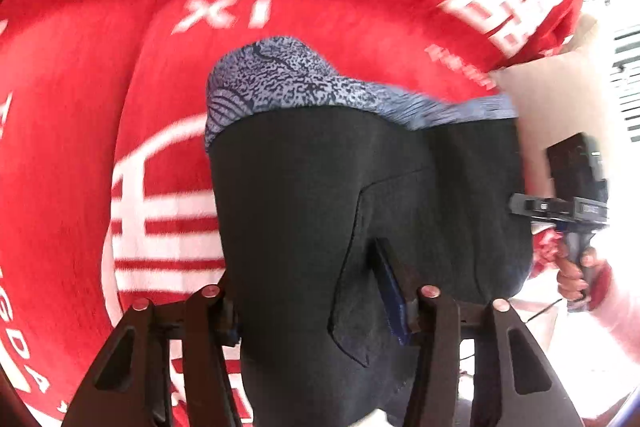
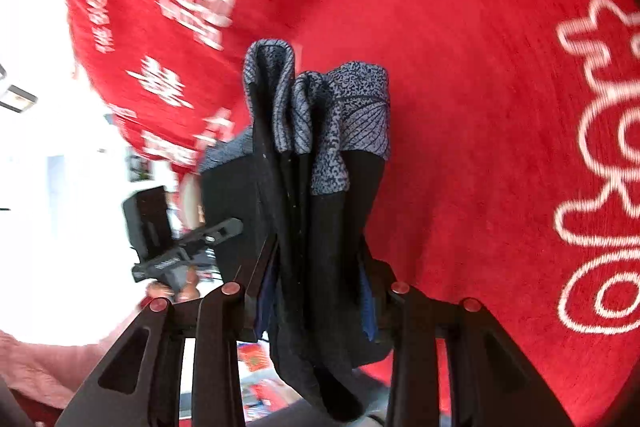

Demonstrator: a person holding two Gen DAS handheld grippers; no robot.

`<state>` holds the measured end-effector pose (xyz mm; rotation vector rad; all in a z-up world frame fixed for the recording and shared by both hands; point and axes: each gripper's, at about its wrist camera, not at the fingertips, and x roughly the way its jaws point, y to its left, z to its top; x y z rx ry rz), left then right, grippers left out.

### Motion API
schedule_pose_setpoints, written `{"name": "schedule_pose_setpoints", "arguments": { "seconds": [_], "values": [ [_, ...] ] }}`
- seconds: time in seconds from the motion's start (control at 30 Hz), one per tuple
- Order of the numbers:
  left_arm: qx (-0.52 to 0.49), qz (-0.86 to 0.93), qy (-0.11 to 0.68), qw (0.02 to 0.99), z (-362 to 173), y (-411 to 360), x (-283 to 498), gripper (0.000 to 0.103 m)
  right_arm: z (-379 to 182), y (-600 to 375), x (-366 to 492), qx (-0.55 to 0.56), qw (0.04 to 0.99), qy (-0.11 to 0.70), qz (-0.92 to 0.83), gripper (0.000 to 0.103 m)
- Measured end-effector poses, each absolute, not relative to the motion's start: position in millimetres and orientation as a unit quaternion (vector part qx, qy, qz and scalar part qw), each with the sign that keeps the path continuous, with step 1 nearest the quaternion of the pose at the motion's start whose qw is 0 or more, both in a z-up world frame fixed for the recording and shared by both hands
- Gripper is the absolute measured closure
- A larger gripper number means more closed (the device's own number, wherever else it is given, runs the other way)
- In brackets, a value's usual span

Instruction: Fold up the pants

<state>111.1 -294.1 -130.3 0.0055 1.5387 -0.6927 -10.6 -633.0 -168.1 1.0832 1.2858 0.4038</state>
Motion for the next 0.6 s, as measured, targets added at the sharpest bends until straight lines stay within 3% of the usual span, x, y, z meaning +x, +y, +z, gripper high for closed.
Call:
{"name": "schedule_pose_setpoints", "arguments": {
  "seconds": [0.07,0.13,0.23,0.3,0.37,0.5,0.57,0.6],
  "values": [
    [-0.007,-0.301,0.661,0.687,-132.6,-285.2,107.6,0.03,-174.8,-628.3,-13.3,0.452,0.667,0.57,0.163,0.055],
    [0.0,-0.284,0.657,0.698,-134.7,-280.7,107.5,0.01,-174.9,-630.0,-16.9,0.444,0.682,0.563,0.143,0.047],
    [0.012,-0.257,0.649,0.716,-132.2,-273.0,104.9,0.009,-164.8,-622.0,-17.0,0.402,0.706,0.574,0.101,0.035],
    [0.044,-0.233,0.633,0.737,-119.8,-272.2,98.0,0.009,-150.4,-613.7,-17.4,0.372,0.718,0.585,0.065,0.034],
    [0.081,-0.207,0.62,0.752,-107.5,-273.1,91.3,0.009,-136.1,-609.1,-20.2,0.33,0.727,0.602,0.014,0.024],
    [0.109,-0.179,0.61,0.764,-80.9,-272.1,72.5,0.008,-102.7,-591.7,-32.1,0.278,0.729,0.623,-0.05,0.016],
    [0.118,-0.177,0.606,0.767,-66.6,-275.3,57.7,0.008,-89.3,-584.7,-41.2,0.281,0.731,0.62,-0.057,0.002],
    [0.121,-0.178,0.604,0.767,-61.1,-276.5,51.8,0.008,-82.7,-581.5,-49.3,0.279,0.733,0.617,-0.063,0.0]
  ]
}}
